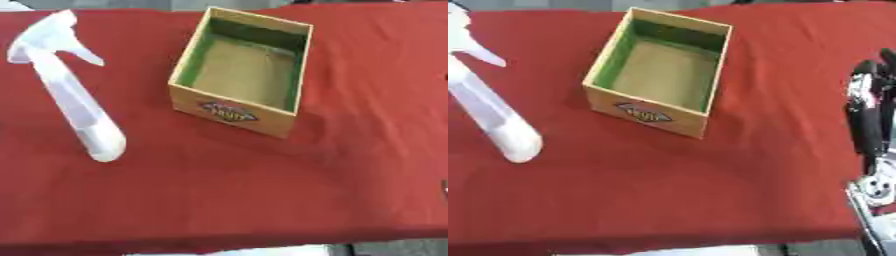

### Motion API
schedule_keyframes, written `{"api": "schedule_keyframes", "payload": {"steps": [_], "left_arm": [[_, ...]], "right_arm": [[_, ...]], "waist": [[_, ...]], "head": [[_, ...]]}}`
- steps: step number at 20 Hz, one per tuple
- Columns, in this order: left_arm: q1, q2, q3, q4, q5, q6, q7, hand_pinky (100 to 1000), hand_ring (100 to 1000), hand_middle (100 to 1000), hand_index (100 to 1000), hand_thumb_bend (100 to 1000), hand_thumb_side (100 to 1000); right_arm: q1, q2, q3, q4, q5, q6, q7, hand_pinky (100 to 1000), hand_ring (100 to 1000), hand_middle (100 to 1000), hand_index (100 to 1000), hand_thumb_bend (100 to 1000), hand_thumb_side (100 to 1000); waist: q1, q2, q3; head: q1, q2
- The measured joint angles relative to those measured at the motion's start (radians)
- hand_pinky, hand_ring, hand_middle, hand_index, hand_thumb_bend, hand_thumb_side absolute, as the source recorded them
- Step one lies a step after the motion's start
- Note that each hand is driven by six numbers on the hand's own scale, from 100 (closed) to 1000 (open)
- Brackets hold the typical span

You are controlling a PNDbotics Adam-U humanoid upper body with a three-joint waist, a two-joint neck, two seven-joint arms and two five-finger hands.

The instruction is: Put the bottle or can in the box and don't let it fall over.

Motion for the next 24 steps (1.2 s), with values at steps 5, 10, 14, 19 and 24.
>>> {"api": "schedule_keyframes", "payload": {"steps": [5,10,14,19,24], "left_arm": [[-0.012,0.001,-0.015,0.000,-0.004,0.008,-0.004,905,1000,1000,939,363,817],[-0.032,0.012,-0.039,0.015,-0.011,0.020,-0.020,909,1000,1000,935,292,779],[-0.046,0.019,-0.055,0.023,-0.019,0.018,-0.042,912,1000,1000,933,244,752],[-0.062,0.026,-0.072,0.035,-0.022,0.010,-0.062,899,1000,1000,923,156,693],[-0.075,0.026,-0.091,0.042,0.001,0.004,-0.068,897,1000,1000,930,232,715]], "right_arm": [[0.000,0.000,0.000,0.000,0.000,0.001,-0.001,889,745,719,907,100,788],[0.000,0.001,0.003,0.000,0.000,0.003,-0.002,889,744,718,907,100,789],[0.000,0.001,0.005,0.000,-0.002,0.003,-0.002,889,743,717,907,100,791],[0.000,0.003,0.005,0.000,-0.008,0.006,-0.001,889,742,716,907,100,793],[0.000,0.008,0.005,0.000,-0.011,0.008,0.000,889,741,715,907,100,795]], "waist": [[0.001,0.000,-0.005],[0.001,0.000,-0.009],[0.001,0.000,-0.010],[0.001,0.000,-0.012],[0.001,0.000,-0.016]], "head": [[-0.005,-0.001],[-0.005,-0.001],[-0.004,-0.001],[-0.004,-0.002],[-0.002,-0.007]]}}
